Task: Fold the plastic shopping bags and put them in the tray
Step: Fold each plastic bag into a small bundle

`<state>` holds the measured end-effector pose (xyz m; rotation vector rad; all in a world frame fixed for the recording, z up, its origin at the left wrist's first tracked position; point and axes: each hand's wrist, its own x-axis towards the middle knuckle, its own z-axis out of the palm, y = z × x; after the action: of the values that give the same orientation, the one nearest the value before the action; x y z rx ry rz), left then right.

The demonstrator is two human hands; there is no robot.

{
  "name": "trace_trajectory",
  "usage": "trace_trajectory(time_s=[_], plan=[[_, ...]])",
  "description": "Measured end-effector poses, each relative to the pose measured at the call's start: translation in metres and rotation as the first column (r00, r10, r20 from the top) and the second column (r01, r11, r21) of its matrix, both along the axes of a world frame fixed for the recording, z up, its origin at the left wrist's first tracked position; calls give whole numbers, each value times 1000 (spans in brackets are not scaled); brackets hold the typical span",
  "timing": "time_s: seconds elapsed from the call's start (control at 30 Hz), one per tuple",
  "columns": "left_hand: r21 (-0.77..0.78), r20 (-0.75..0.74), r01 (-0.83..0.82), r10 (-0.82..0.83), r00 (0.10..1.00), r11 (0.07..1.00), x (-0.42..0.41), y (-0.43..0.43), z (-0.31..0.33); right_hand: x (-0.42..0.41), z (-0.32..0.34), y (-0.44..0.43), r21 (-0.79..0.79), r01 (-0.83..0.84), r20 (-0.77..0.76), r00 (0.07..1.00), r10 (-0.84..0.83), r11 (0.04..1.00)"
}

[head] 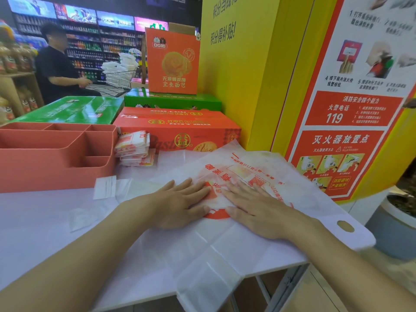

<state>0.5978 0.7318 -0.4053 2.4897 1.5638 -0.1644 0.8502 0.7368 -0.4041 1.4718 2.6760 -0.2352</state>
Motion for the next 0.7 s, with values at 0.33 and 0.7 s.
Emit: trace_trajectory(time_s=[0.33, 0.7], plan=[[144, 166, 16, -40, 985, 989, -9, 0, 7, -2, 13, -5, 241, -37, -120, 990, 67, 970], [457, 312, -61, -96, 945, 888, -40, 2, 32, 5, 42, 19, 621, 270, -360, 932, -38, 736]])
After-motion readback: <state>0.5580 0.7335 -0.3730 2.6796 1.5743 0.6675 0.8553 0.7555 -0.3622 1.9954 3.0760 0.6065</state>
